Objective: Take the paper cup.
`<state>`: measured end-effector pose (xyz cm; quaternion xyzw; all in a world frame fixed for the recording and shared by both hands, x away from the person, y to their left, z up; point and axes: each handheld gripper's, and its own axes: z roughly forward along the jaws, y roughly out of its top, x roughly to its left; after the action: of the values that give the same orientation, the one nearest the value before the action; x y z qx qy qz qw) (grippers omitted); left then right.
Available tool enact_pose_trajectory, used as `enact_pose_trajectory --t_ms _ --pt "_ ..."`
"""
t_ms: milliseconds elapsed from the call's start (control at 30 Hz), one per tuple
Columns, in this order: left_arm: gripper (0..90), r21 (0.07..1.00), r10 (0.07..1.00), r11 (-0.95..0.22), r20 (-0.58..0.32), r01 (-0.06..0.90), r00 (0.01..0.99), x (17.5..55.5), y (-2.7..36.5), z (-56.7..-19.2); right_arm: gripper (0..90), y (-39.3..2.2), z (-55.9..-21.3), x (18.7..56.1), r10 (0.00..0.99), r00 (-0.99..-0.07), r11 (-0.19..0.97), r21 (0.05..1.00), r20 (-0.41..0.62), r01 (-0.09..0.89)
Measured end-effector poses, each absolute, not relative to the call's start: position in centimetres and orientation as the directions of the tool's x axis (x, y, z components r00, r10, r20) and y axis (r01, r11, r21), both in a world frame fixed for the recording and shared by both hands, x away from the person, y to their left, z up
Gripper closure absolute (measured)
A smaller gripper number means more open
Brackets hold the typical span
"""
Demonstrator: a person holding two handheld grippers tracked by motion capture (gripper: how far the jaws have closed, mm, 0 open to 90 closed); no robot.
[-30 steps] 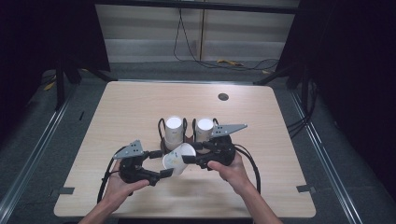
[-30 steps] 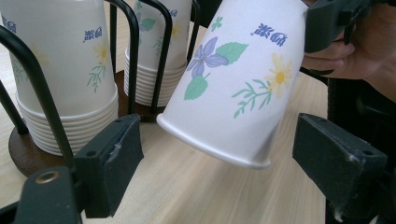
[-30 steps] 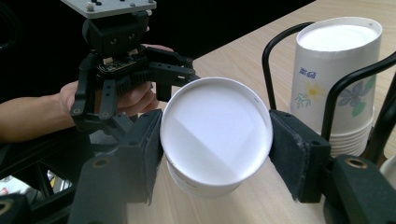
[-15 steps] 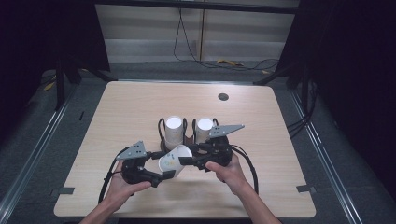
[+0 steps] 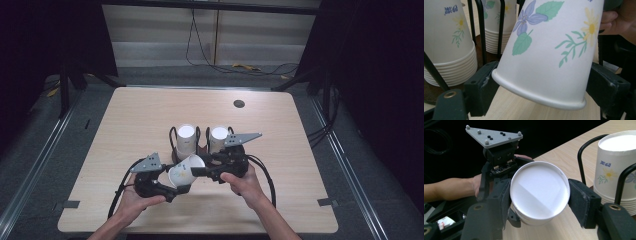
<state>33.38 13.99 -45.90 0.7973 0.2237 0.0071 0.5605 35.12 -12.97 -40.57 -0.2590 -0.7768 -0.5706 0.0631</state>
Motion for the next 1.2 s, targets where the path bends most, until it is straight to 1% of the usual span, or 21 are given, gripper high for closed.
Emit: enact_pose_trajectory --t_ms 133,267,500,533,567,633,700,833,1200 --pt "21.1 0.904 0.369 -0.271 -0.221 0.332 0.903 33.22 14.19 -45.73 38.9 -13.03 -40.55 35.14 0.324 -0.859 0.215 0.853 0.397 0.476" --pt "21.7 0.902 0.369 -0.29 -0.204 0.321 0.907 33.2 14.26 -45.8 38.3 -13.12 -40.64 35.31 0.313 -0.858 0.23 0.843 0.409 0.486" --pt "22.9 0.893 0.366 -0.306 -0.21 0.331 0.907 33.32 14.45 -45.82 37.4 -13.01 -40.74 35.37 0.317 -0.86 0.259 0.835 0.401 0.485" --pt "22.9 0.89 0.367 -0.301 -0.223 0.342 0.903 33.34 14.54 -45.79 36.0 -12.97 -40.78 35.4 0.322 -0.859 0.27 0.831 0.399 0.487" --pt "22.9 0.89 0.369 -0.302 -0.222 0.342 0.903 33.42 14.67 -45.72 32.6 -12.93 -40.86 35.44 0.321 -0.858 0.275 0.828 0.401 0.489" --pt "23.4 0.891 0.367 -0.3 -0.222 0.34 0.904 33.44 14.84 -45.65 30.2 -12.89 -40.97 35.52 0.332 -0.853 0.28 0.822 0.402 0.496" --pt "23.5 0.887 0.365 -0.311 -0.219 0.34 0.905 33.43 14.95 -45.66 25.9 -12.86 -40.98 35.54 0.339 -0.852 0.28 0.822 0.4 0.497" --pt "23.6 0.88 0.356 -0.338 -0.209 0.334 0.911 33.37 14.91 -45.73 20.9 -12.99 -40.85 35.51 0.361 -0.848 0.277 0.824 0.387 0.494" --pt "23.6 0.86 0.361 -0.387 -0.191 0.333 0.913 33.41 14.94 -45.69 19.4 -13.42 -40.48 35.0 0.388 -0.86 0.324 0.825 0.331 0.464"
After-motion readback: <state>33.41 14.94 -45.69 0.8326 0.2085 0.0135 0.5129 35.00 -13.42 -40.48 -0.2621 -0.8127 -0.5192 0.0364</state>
